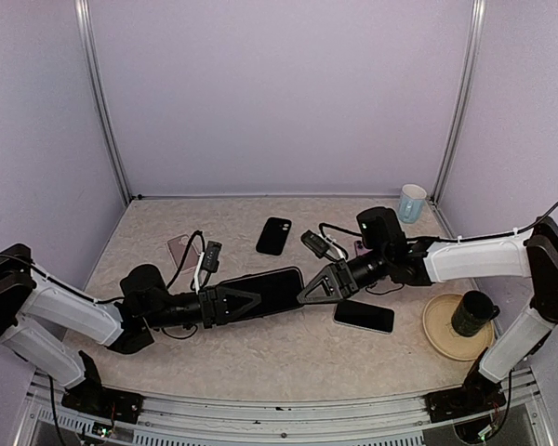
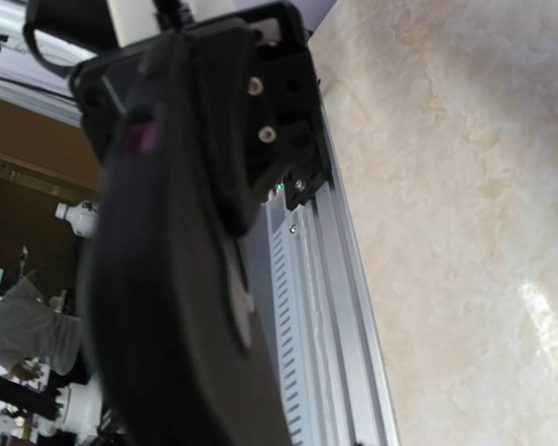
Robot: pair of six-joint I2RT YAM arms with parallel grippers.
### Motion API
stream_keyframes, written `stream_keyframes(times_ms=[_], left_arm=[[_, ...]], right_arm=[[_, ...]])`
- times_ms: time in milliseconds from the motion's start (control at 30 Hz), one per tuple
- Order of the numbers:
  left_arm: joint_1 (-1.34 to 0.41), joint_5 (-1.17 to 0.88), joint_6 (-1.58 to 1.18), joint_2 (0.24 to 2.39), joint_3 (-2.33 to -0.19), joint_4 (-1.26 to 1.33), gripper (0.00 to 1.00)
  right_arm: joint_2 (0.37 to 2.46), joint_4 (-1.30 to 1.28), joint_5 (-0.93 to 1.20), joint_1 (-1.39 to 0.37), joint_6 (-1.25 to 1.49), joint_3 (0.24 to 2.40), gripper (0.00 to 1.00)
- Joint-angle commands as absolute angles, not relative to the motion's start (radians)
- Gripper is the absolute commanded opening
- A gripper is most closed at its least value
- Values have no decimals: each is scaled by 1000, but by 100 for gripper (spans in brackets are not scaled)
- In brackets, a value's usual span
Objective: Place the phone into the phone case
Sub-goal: Press the phone case onto the phone.
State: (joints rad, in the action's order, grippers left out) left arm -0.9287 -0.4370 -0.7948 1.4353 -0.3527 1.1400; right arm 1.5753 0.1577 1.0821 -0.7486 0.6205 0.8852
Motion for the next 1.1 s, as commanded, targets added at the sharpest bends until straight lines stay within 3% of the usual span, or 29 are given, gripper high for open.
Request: stream_keyframes(times_ms=[0, 267, 300, 367, 467, 533, 633, 700, 900, 1067], left_arm=[[-932, -424, -755, 1400, -394, 1174, 0], [-932, -441, -759, 1423, -411, 1158, 0], [-933, -438, -756, 1422, -413, 1143, 1], [-932, -429, -746, 1418, -418, 1107, 13], [-932, -426, -739, 1409, -412, 1086, 15], [-932, -426, -733, 1401, -409, 1074, 12], [-933, -421, -733, 1395, -399, 1070, 0], [-933, -420, -734, 1393, -395, 1072, 0], [-933, -427, -741, 1393, -389, 1074, 0], [-933, -440, -741, 1393, -385, 1074, 0]], right_arm=[[1592, 178, 1094, -762, 622, 877, 27], [1601, 182, 1089, -762, 626, 890, 0], [1602, 171, 1085, -762, 617, 894, 0], [1599, 133, 1049, -762, 590, 905, 0], [1591, 109, 1033, -761, 568, 911, 0], [1586, 108, 1026, -761, 565, 912, 0], [1582, 89, 1012, -762, 549, 917, 0], [1581, 61, 997, -762, 526, 927, 0], [1552, -63, 925, -762, 415, 958, 37], [1521, -92, 902, -756, 385, 961, 44]])
